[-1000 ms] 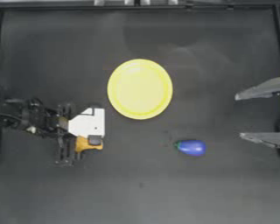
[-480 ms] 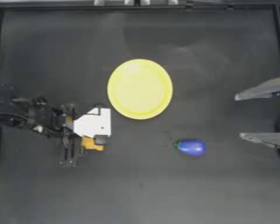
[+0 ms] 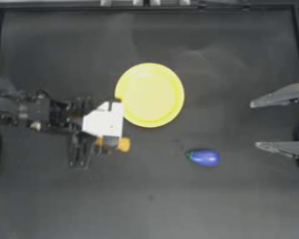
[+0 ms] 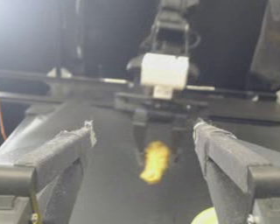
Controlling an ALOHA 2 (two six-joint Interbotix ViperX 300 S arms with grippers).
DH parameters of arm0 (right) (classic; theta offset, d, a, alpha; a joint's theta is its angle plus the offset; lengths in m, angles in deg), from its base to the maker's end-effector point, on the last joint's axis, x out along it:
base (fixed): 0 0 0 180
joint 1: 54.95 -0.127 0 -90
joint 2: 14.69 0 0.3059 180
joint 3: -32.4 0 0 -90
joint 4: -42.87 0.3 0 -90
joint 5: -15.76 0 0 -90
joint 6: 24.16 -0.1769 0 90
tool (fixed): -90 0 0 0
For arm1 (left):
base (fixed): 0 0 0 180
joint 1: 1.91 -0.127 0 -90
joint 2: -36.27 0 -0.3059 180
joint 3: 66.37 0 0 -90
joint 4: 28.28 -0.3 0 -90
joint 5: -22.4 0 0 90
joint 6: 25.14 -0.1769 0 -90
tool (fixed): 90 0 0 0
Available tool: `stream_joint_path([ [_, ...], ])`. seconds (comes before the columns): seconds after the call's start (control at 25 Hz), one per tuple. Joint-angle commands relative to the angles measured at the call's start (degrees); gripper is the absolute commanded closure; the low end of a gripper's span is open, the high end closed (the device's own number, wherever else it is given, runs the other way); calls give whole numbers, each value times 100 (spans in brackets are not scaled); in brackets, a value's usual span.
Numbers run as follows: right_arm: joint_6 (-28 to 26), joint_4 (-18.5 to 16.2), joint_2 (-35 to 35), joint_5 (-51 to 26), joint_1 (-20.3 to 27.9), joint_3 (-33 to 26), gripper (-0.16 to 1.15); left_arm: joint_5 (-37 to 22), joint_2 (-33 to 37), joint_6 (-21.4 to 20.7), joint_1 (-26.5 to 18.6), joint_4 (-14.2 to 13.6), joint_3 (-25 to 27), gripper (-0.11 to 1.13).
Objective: Put brown chicken wing on plate
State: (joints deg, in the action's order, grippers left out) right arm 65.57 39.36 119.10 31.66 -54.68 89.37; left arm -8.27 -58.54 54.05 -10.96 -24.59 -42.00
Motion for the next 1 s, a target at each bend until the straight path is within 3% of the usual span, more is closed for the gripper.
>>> stream_joint_path([
  [0.04, 0, 26, -44, 18, 0, -53, 0, 26, 79, -360, -334, -18, -396, 76],
  [0.44, -9, 26, -44, 18, 9, -18, 0, 18, -879, -1424, -967, 0, -1441, 76],
  [1.0, 0, 18, -44, 18, 9, -18, 0, 26, -2083, -2074, -1521, 44, -2338, 76],
])
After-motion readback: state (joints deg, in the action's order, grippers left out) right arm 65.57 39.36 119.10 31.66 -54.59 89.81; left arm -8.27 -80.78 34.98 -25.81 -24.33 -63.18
